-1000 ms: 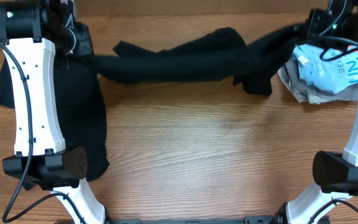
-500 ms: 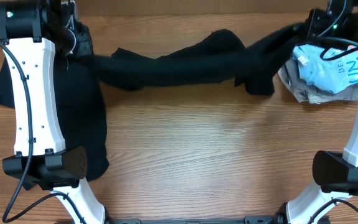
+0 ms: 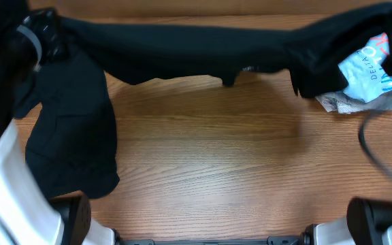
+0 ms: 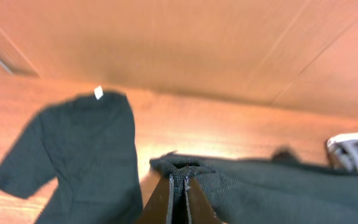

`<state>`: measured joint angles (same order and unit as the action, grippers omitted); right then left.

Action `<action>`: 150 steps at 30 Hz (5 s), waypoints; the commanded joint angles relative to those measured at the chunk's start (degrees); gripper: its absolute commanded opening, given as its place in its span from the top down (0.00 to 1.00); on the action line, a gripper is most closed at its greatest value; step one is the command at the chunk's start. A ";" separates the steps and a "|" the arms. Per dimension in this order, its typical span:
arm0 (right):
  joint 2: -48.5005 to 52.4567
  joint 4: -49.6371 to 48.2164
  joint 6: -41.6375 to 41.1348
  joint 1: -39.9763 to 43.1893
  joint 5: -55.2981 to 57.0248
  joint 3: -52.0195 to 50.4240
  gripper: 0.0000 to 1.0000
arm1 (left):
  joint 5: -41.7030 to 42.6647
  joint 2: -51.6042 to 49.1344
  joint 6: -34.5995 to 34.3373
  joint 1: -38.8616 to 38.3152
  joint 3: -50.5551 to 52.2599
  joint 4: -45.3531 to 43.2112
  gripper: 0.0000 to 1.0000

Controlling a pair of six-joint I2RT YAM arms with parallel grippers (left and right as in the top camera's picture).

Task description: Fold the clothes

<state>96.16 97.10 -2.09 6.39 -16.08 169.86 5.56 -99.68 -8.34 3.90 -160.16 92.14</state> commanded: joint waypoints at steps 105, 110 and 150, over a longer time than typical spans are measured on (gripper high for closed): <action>-25.44 -11.15 -17.16 -0.17 10.29 -102.33 0.96 | -1.31 16.24 -11.91 -4.35 100.10 -20.59 0.96; -27.82 -8.55 -19.21 -0.17 9.38 -102.33 0.96 | -2.10 19.82 -12.68 -4.35 100.10 -19.74 0.96; -10.32 -39.69 -9.40 -0.35 5.25 -102.33 0.96 | -9.60 8.33 -17.44 -4.26 100.91 -44.26 0.96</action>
<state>85.06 59.35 -12.16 6.28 -9.96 67.44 -2.85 -89.67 -24.08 -0.40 -59.48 49.43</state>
